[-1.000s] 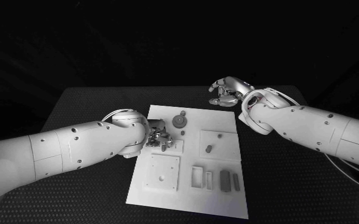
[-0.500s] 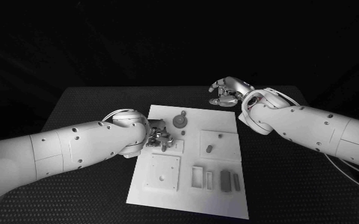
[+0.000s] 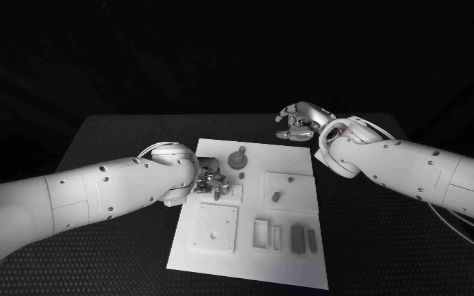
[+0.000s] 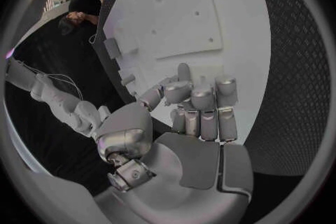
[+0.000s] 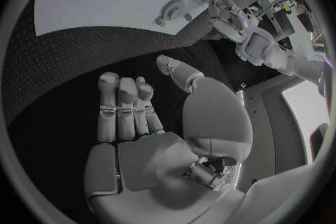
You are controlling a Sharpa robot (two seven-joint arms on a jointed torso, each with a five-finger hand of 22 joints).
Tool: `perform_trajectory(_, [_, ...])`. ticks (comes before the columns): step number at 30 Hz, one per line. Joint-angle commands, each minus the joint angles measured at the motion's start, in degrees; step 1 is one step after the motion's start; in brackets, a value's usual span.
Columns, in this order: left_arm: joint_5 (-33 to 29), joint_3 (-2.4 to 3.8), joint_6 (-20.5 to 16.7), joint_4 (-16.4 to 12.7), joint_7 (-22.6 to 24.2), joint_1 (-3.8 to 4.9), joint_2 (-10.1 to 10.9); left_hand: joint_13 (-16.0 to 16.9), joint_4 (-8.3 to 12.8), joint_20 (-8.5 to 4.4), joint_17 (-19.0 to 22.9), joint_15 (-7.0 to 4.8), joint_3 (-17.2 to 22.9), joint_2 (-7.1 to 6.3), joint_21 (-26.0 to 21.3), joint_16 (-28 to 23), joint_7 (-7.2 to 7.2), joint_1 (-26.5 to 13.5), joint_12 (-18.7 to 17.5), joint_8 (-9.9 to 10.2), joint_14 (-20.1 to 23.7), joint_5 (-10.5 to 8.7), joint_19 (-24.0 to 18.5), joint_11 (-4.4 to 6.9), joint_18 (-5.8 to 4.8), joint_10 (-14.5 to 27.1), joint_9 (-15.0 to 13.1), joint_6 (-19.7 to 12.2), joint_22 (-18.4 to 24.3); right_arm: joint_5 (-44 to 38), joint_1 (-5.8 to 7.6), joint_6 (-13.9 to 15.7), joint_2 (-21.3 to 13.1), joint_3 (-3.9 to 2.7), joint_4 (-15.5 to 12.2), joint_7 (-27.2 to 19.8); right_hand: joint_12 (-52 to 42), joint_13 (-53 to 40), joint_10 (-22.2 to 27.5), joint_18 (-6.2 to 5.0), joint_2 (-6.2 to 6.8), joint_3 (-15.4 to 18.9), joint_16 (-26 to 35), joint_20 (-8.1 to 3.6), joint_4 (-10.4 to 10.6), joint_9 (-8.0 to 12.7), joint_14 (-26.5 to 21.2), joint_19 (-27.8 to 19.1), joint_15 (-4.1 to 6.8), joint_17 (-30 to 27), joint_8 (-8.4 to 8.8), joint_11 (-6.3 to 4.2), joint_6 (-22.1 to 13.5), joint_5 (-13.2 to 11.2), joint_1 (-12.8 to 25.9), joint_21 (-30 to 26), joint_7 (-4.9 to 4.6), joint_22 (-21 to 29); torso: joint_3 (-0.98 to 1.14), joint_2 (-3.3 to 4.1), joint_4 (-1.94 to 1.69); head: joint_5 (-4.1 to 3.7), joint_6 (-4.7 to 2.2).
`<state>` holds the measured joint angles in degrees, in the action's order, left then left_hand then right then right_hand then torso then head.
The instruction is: Assemble the parts on the task board
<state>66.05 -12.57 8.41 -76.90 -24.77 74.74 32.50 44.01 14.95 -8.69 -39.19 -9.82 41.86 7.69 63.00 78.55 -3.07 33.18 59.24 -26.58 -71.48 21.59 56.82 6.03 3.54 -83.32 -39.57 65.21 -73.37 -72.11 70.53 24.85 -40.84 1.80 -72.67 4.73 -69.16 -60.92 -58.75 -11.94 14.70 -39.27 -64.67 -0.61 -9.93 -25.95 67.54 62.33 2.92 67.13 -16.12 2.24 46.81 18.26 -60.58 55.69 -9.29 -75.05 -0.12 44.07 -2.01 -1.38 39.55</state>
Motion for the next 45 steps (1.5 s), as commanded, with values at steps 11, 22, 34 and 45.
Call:
perform_trajectory(11, [-0.58, -0.33, 3.09, 0.72, -1.56, -0.35, -0.24, -0.34, -1.46, -6.67, 0.25, -1.37, 1.92, 0.80, -0.18, 0.24, 4.80, -0.15, 0.40, -0.43, -1.08, -1.59, -0.15, 1.97, 0.45, 2.52, 0.23, 5.69, -0.14, -0.34, -0.03, -0.88, 0.00, -0.03, 0.04, -0.35, -0.42, 0.14, 9.20, -3.06, -0.29, -0.05, -0.41, 0.07, -0.43, 0.12, -0.45, -0.10, -0.07, -0.08, -0.29, 1.12, 0.83, 0.28, -0.24, -0.26, -0.43, -0.91, 0.01, -0.03, -0.01, -0.06, 0.01])
perform_trajectory(22, [-0.38, -0.32, 1.93, 0.70, -1.95, -0.35, -0.01, -1.47, -3.45, -6.87, 0.95, -1.78, -4.08, -6.75, -0.65, 0.19, 4.50, -1.77, 0.53, -0.25, -0.55, -17.37, -0.39, 1.69, 0.75, 2.80, 0.88, 4.54, -0.15, -0.34, -0.03, -0.81, -0.04, -0.03, 0.06, -0.35, -0.45, 0.20, 9.25, -3.06, -0.16, 0.03, -0.41, 0.10, -0.46, 0.17, -0.49, -0.13, -0.09, -0.10, -0.27, 1.14, 0.77, 0.29, -0.15, -0.26, -0.45, -0.91, -0.06, -0.03, -0.03, -0.20, -0.02])
perform_trajectory(34, [0.04, -0.22, 0.83, 0.65, -1.58, -0.35, 0.33, -1.87, -4.61, -6.94, 1.18, -2.02, -5.18, -9.26, -0.88, 0.30, 4.56, -1.34, 0.66, -0.34, -0.43, -18.35, -0.41, 1.76, 0.92, 2.89, 1.10, 4.49, -0.15, -0.34, -0.07, -0.74, -0.05, -0.03, 0.04, -0.39, -0.48, 0.25, 9.29, -3.06, -0.11, 0.09, -0.41, 0.12, -0.47, 0.22, -0.52, -0.15, -0.11, -0.12, -0.24, 1.16, 0.70, 0.25, -0.07, -0.27, -0.47, -0.91, -0.09, -0.03, -0.04, -0.29, 0.03])
perform_trajectory(45, [-1.93, 2.19, -0.47, 0.20, -1.24, -0.35, 0.84, -2.19, -7.24, -7.01, 1.35, -2.36, -5.89, -13.43, -1.08, 0.52, 4.49, -1.90, 0.81, -0.41, -0.23, -18.81, -0.32, 1.71, 1.17, 2.99, 1.14, 3.88, -0.09, -0.26, -0.16, -0.74, -0.09, -0.03, 0.03, -0.40, -0.51, 0.30, 9.32, -3.06, -0.10, 0.15, -0.42, 0.14, -0.45, 0.25, -0.53, -0.15, -0.13, -0.14, -0.23, 1.18, 0.67, 0.23, 0.02, -0.27, -0.49, -0.91, -0.07, -0.08, -0.04, -0.33, -0.20])
